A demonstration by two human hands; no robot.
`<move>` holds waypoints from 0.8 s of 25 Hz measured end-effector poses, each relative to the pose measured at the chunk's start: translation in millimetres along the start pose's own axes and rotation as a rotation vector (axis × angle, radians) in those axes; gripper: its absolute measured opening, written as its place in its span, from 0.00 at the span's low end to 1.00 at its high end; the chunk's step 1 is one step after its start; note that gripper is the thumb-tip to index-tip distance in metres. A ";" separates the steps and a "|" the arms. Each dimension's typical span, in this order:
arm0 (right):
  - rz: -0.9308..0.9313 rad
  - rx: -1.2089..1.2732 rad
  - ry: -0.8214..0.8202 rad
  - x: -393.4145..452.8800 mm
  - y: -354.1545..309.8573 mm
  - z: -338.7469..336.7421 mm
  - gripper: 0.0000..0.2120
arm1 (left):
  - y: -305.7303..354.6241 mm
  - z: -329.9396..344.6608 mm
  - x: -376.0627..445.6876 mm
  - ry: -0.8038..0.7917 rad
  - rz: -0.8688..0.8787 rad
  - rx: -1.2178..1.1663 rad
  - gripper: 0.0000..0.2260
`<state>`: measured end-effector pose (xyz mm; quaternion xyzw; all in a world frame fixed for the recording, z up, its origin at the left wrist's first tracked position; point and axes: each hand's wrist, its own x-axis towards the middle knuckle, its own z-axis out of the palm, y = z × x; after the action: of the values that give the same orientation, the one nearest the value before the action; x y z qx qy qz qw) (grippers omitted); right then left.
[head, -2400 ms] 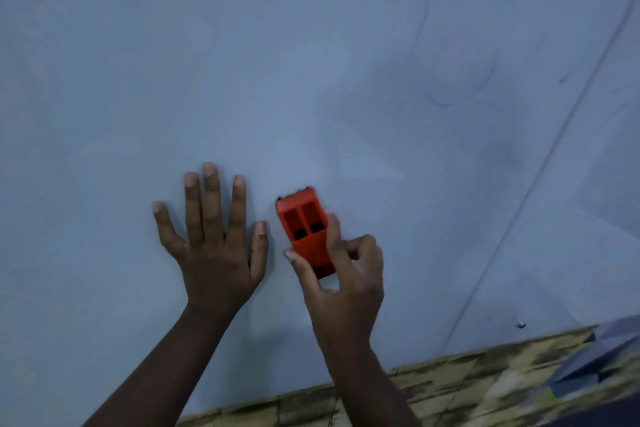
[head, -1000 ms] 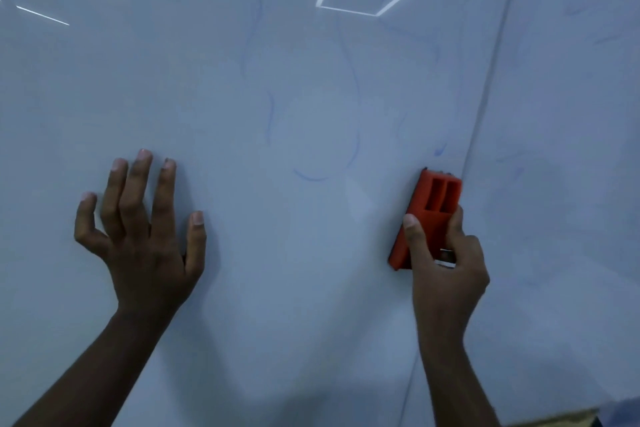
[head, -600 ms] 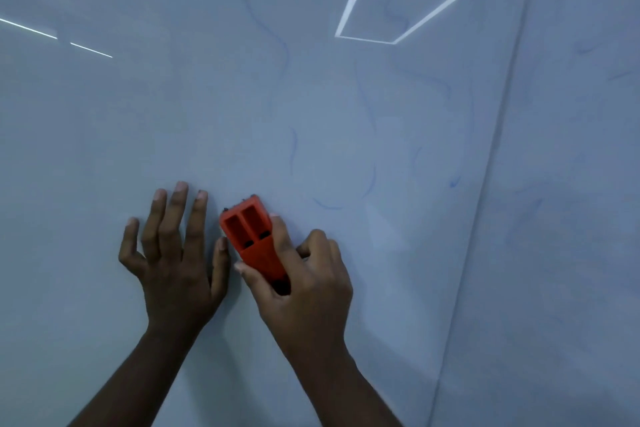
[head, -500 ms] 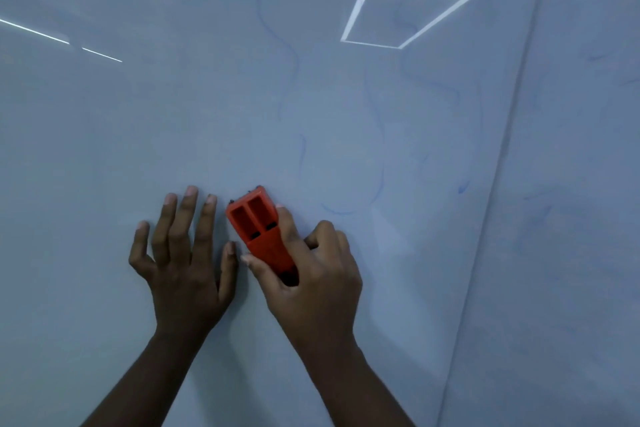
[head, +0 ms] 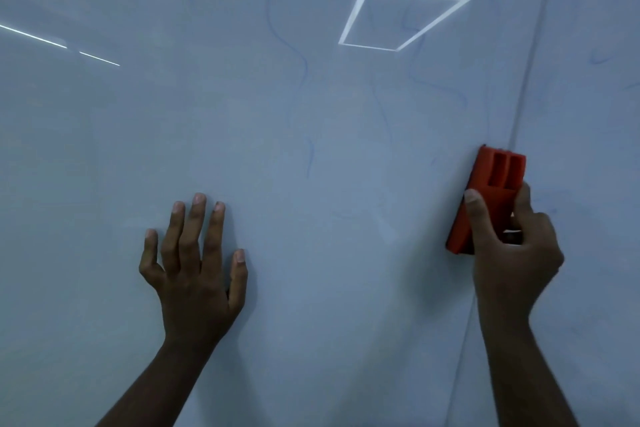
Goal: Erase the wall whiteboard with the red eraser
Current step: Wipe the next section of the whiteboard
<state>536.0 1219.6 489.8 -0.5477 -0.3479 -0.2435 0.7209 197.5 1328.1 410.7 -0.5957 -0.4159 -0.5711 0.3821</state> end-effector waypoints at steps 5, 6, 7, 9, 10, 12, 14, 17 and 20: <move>-0.108 0.005 -0.047 -18.4 -46.9 33.1 0.32 | 2.3 0.5 -1.5 -0.004 -0.009 -0.007 0.26; -0.190 -0.026 -0.095 -36.0 -56.4 39.9 0.32 | 2.2 0.4 -1.5 -0.004 -0.010 -0.009 0.26; -0.279 -0.056 -0.149 -56.2 -64.4 44.9 0.32 | 2.1 0.2 -1.5 -0.003 -0.008 -0.013 0.27; -0.466 -0.093 -0.265 -95.7 -74.4 48.9 0.31 | 1.3 -0.1 -1.2 0.001 0.003 -0.017 0.27; -0.561 -0.104 -0.321 -110.8 -76.5 49.1 0.30 | 0.8 -0.3 -1.0 0.002 0.005 -0.016 0.28; -0.712 -0.129 -0.402 -123.4 -78.0 48.6 0.30 | 0.5 -0.6 -0.9 -0.002 0.011 -0.017 0.28; -0.786 -0.137 -0.429 -112.5 -81.8 48.1 0.31 | -0.1 -1.4 -0.6 -0.006 0.015 -0.017 0.28; -0.699 -0.124 -0.339 -70.2 -80.4 45.9 0.31 | -1.4 -0.2 -2.5 -0.009 0.017 -0.012 0.28; -0.455 -0.085 -0.181 -7.0 -68.1 35.2 0.32 | -2.1 1.4 -4.0 -0.009 0.016 -0.016 0.27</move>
<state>473.4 1234.0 532.3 -0.5045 -0.5149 -0.3641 0.5898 196.1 1329.9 406.6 -0.6046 -0.4083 -0.5685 0.3802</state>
